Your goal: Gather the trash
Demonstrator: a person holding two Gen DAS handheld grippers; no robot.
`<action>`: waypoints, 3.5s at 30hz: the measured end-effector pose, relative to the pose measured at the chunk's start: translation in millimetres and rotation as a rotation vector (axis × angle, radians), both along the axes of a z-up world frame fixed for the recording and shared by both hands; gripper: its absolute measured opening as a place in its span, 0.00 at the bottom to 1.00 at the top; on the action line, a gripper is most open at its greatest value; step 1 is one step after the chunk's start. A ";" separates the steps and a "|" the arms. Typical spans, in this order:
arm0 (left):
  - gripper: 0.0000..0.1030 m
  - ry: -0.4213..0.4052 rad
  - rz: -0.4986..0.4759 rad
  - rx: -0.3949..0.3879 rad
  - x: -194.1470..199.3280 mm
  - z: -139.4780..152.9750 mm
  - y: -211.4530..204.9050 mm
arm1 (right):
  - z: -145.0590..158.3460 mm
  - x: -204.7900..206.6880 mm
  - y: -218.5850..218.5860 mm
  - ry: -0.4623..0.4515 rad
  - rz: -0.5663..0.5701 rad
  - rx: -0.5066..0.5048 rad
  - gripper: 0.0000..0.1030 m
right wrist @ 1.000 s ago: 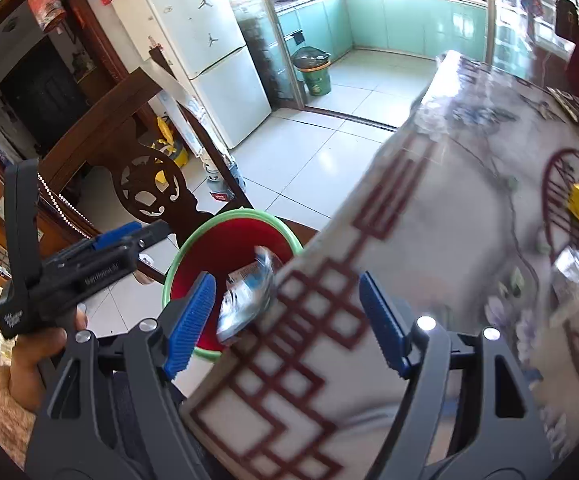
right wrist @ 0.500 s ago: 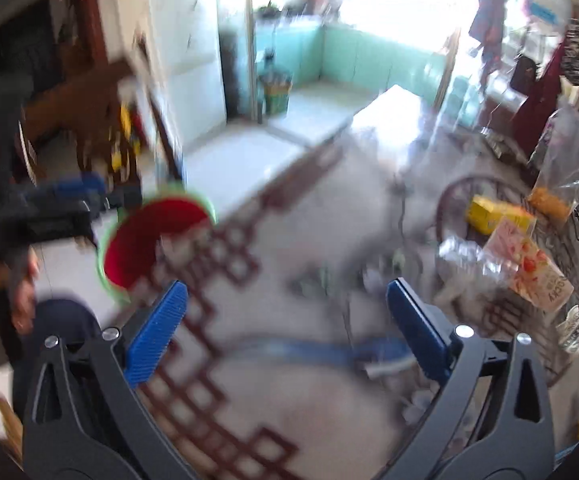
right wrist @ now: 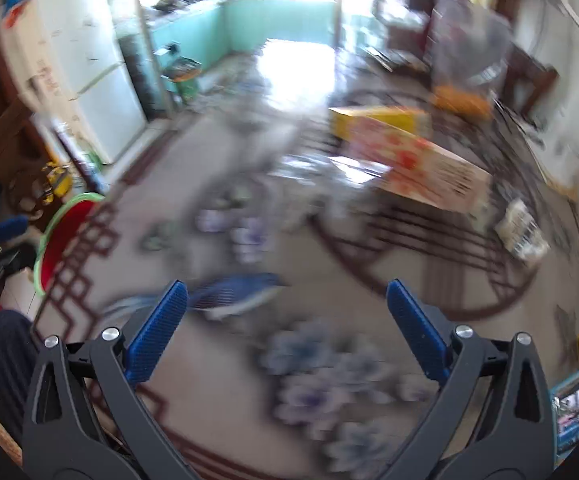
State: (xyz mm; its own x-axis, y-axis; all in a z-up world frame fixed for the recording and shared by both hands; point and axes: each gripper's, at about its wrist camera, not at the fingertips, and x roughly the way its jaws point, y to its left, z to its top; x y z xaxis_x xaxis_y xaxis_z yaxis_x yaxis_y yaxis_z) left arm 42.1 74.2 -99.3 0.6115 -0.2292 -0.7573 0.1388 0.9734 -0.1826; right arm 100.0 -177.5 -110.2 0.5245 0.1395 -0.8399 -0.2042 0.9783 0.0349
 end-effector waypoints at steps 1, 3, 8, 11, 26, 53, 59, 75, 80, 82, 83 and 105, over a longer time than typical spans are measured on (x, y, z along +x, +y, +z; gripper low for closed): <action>0.76 -0.001 -0.018 0.002 2.3 0.5 -9.2 | -1.1 7.0 -11.4 0.013 -0.029 -0.011 0.96; 0.76 0.004 -0.048 0.002 8.5 -0.2 -27.8 | -2.3 22.3 -41.5 0.014 -0.104 0.010 0.96; 0.76 0.038 -0.088 -0.020 19.9 -7.0 -61.9 | -22.2 63.3 -98.8 0.086 -0.240 0.330 0.96; 0.76 0.057 -0.109 0.003 19.1 -14.7 -74.6 | -39.3 85.8 -104.4 0.104 -0.242 0.433 0.91; 0.75 0.185 -0.038 0.036 56.2 -58.2 -93.1 | -76.5 132.0 -76.7 0.133 -0.111 0.628 0.17; 0.57 0.138 -0.060 0.167 193.4 -76.4 -192.4 | -24.5 88.0 -133.4 0.041 -0.166 0.607 0.17; 0.48 0.136 -0.071 0.141 191.1 -82.0 -189.7 | -23.7 87.1 -135.2 0.041 -0.172 0.609 0.17; 0.47 0.091 -0.118 0.092 145.2 -55.3 -170.7 | -26.6 87.6 -129.5 0.049 -0.176 0.569 0.17; 0.47 0.089 -0.116 0.051 117.3 -48.4 -157.0 | -27.0 87.1 -127.2 0.044 -0.179 0.544 0.17; 0.47 0.094 -0.121 0.049 103.2 -47.4 -150.2 | -27.9 86.8 -126.5 0.038 -0.186 0.518 0.17; 0.47 0.091 -0.120 0.052 96.6 -45.5 -146.6 | -28.6 86.2 -125.5 0.034 -0.192 0.492 0.17; 0.48 0.053 -0.064 0.027 1.0 -27.6 -59.5 | -48.1 11.9 -98.3 0.041 -0.242 0.362 0.17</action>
